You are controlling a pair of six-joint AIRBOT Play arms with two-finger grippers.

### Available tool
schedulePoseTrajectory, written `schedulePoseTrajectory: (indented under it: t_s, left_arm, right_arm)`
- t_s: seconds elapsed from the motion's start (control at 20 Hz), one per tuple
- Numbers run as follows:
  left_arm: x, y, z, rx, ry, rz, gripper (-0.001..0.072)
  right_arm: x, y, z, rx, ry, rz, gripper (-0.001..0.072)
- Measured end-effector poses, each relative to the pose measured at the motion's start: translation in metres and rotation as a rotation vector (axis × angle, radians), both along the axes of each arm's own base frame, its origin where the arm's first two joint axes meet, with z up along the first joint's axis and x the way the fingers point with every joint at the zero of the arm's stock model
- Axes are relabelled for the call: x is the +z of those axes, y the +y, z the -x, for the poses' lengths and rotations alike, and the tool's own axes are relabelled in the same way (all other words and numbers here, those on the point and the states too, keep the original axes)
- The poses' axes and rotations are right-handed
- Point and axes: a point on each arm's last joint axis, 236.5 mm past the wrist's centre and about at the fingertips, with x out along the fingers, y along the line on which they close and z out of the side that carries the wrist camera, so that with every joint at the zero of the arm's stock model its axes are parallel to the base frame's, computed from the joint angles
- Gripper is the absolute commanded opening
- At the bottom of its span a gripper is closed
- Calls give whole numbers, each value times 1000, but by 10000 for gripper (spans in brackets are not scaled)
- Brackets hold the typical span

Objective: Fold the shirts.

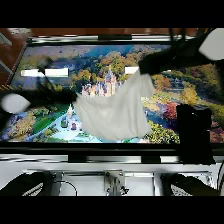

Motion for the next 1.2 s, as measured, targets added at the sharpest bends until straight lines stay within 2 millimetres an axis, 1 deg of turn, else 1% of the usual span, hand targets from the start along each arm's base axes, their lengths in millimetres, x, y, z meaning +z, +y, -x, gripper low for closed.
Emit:
schedulePoseTrajectory:
  t_s: [0.05, 0.1, 0.15, 0.2, 0.25, 0.3, 0.35, 0.4, 0.45, 0.5, 0.55, 0.65, 0.75, 0.8, 0.9, 0.95, 1.0, 1.1, 1.2]
  left_arm:
    - [58, 19, -10, 46, -116, 14, 33]
    - [117, 39, -13, 94, -233, 32, 33]
    - [168, 58, -10, 135, -339, 44, 34]
    - [215, 73, -1, 170, -434, 62, 34]
    - [259, 87, 13, 202, -532, 79, 34]
    - [294, 99, 28, 229, -610, 94, 34]
    - [319, 107, 42, 249, -668, 106, 34]
    - [335, 111, 54, 258, -704, 117, 34]
    - [345, 114, 65, 262, -721, 121, 34]
    - [346, 116, 71, 263, -711, 118, 34]
    - [341, 116, 75, 261, -687, 110, 35]
    - [326, 114, 79, 246, -625, 87, 35]
    - [314, 102, 82, 186, -581, 85, 35]
    - [307, 93, 82, 148, -555, 87, 35]
    - [290, 76, 83, 68, -503, 85, 35]
    - [279, 72, 83, 42, -470, 71, 35]
    - [264, 69, 81, 20, -425, 50, 35]
    - [225, 64, 79, -23, -303, 11, 35]
    - [180, 54, 81, -82, -160, -9, 35]
  right_arm:
    - [33, -11, -8, -43, -95, -39, 62]
    - [68, -22, -13, -86, -189, -82, 62]
    - [106, -36, -13, -128, -301, -127, 62]
    - [141, -50, -9, -166, -402, -168, 62]
    - [175, -63, 0, -197, -500, -205, 62]
    - [207, -77, 14, -226, -593, -235, 62]
    - [232, -90, 30, -254, -667, -257, 63]
    - [250, -101, 45, -275, -720, -265, 62]
    - [265, -111, 61, -295, -767, -271, 62]
    - [276, -118, 75, -308, -799, -276, 62]
    - [284, -123, 87, -318, -824, -278, 62]
    - [295, -130, 105, -332, -862, -279, 62]
    - [302, -134, 115, -341, -888, -279, 62]
    - [303, -135, 115, -344, -894, -280, 62]
    - [311, -137, 108, -352, -929, -294, 62]
    - [317, -138, 102, -357, -955, -310, 62]
    - [323, -138, 94, -358, -983, -334, 62]
    - [333, -134, 73, -348, -1025, -414, 62]
    - [332, -129, 41, -340, -1028, -499, 62]
